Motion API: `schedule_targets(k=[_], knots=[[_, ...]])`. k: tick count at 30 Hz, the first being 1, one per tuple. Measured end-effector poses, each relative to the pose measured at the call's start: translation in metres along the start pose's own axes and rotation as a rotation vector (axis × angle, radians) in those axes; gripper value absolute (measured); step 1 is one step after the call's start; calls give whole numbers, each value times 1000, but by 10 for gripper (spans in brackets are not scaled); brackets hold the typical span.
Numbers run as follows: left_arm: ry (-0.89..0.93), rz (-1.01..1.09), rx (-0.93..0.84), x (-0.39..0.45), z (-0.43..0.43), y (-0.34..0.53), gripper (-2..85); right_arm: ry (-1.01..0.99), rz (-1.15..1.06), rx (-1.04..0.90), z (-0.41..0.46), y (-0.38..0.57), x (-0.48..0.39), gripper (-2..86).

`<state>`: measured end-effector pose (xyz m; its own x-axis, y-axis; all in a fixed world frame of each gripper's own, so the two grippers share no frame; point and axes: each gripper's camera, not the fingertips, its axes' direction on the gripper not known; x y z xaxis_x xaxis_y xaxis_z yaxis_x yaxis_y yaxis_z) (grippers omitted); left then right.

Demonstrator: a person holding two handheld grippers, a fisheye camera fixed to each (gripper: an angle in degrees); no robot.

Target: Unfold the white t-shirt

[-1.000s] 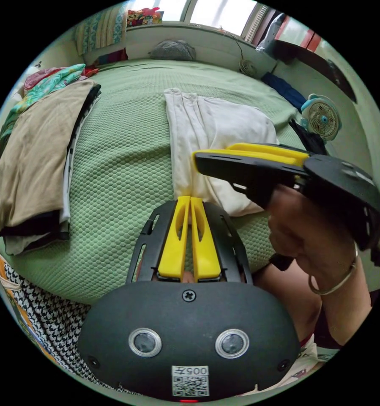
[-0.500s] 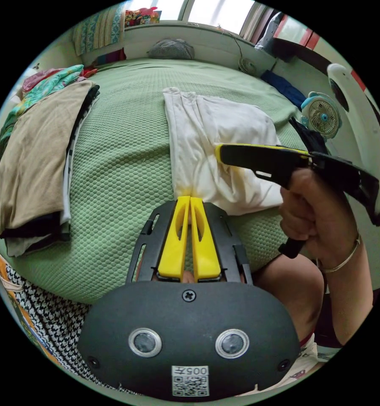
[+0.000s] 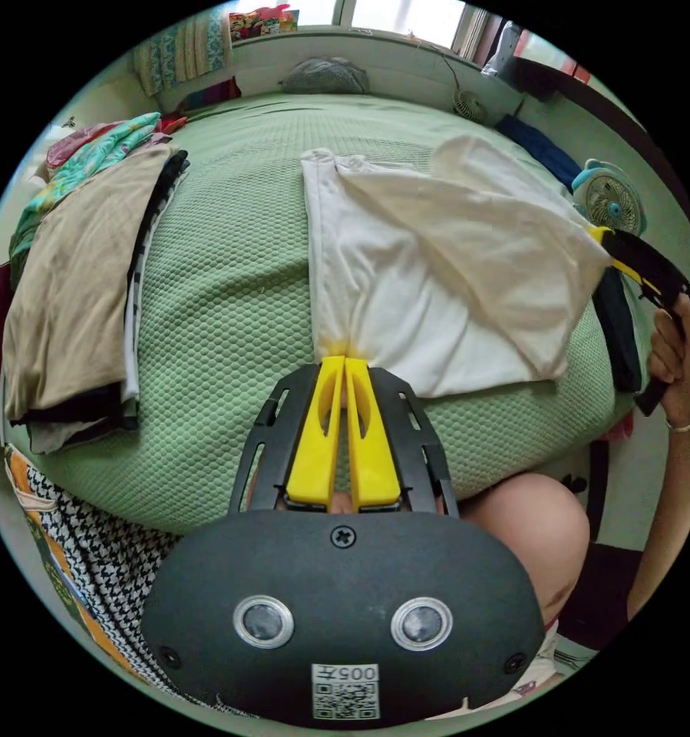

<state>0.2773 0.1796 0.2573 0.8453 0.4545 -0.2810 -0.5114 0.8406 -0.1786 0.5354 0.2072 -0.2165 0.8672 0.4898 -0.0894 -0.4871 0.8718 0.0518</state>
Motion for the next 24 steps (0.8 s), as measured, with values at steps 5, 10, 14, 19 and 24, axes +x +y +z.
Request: schedule_targets(k=[5, 10, 14, 19, 24], knots=[[-64, -3, -9, 19, 1, -2, -7, 72, 117, 9, -19, 3, 77, -10], [-95, 2, -19, 33, 2, -5, -7, 45, 223, -49, -13, 12, 137, -8], [-119, 10, -22, 45, 2, -6, -7, 33, 189, -83, -15, 14, 146, 18], [-150, 11, -15, 59, 2, -5, -7, 26, 89, 12, -46, -1, 131, 66], [-131, -4, -12, 65, 1, -5, -7, 30, -127, -31, -27, -36, 90, 76]])
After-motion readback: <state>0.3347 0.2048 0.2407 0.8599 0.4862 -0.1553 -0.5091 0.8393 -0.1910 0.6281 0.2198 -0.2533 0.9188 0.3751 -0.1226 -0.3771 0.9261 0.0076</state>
